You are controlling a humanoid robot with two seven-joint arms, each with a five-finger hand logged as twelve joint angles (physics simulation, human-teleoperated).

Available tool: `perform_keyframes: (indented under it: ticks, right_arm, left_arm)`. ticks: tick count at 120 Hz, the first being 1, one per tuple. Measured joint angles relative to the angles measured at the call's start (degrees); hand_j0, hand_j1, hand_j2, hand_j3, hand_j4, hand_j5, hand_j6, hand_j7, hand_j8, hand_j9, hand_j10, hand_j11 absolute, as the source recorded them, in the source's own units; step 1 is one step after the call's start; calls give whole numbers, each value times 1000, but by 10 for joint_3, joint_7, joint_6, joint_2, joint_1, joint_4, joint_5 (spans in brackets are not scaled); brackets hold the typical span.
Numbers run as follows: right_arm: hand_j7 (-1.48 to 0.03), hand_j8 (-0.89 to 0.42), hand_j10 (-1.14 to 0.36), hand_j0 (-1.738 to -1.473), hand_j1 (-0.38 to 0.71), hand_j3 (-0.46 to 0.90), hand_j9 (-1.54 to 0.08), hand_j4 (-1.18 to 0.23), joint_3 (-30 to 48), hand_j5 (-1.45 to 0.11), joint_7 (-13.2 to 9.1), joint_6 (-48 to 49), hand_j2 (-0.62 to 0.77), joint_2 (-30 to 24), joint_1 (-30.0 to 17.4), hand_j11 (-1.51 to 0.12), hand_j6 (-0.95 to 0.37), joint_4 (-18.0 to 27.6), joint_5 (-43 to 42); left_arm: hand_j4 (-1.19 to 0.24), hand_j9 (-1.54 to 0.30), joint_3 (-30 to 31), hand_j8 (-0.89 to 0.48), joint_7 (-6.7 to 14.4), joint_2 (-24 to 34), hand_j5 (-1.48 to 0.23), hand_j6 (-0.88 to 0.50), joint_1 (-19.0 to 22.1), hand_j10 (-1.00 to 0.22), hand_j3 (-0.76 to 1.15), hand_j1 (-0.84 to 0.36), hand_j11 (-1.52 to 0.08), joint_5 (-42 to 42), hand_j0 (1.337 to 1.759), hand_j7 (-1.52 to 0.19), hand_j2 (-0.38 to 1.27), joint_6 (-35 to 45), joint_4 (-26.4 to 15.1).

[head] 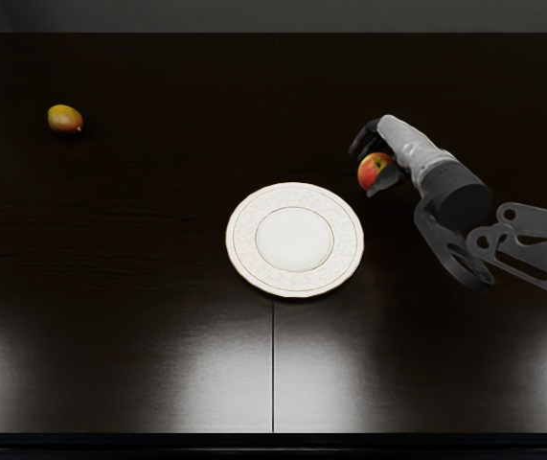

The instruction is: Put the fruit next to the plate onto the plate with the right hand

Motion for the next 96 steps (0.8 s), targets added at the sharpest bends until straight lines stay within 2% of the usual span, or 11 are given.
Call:
perform_keyframes:
  ticks: [96]
  right_arm:
    - [-809, -440, -508, -1657, 217, 0, -832, -612, 0, -824, 0, -5, 271, 87, -10, -817, -630, 1, -8]
  left_arm:
    - [-234, -304, 0, -234, 0, 0, -304, -233, 0, -233, 0, 69, -304, 0, 1658, -304, 47, 0, 0]
